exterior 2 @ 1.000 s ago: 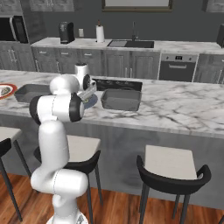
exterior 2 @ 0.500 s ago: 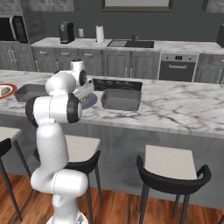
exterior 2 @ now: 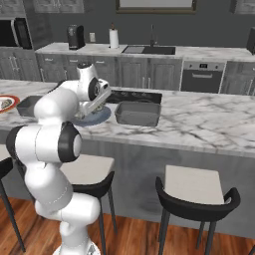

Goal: Place two dumplings into each of the tupperware containers and then place the containers in the fridge.

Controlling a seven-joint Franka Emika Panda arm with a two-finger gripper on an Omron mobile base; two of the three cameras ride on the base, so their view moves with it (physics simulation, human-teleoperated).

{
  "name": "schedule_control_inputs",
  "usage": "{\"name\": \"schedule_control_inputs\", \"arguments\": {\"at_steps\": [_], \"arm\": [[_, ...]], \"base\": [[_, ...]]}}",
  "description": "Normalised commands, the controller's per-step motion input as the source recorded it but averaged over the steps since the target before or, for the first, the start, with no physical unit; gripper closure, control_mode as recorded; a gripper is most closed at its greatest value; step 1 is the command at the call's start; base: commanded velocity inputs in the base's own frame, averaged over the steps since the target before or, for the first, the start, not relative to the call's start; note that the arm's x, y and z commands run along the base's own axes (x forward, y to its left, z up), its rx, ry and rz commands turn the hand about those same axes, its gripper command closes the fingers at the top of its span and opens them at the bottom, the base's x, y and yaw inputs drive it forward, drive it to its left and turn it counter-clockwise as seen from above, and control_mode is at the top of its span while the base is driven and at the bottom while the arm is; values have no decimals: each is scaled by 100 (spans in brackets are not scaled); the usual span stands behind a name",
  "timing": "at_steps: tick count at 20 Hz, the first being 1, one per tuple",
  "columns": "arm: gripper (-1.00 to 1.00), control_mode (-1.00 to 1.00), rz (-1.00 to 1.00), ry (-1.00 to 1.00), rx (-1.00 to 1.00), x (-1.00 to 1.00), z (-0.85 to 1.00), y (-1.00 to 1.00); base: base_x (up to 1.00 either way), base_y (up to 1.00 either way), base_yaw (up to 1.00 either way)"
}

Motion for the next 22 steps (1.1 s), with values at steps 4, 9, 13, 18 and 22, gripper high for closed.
{"name": "schedule_control_inputs", "arguments": {"at_steps": [4,9,13,18,22], "arm": [[100,-100,-24,8,0,13,74,-74],[100,-100,-13,7,0,60,22,-43],[100,-100,-1,0,5,50,-31,-69],[100,-100,0,0,8,35,-39,-79],[100,-100,0,0,6,42,-30,-58]], "base": [[0,0,0],[0,0,0],[0,0,0],[0,0,0],[0,0,0]]}}
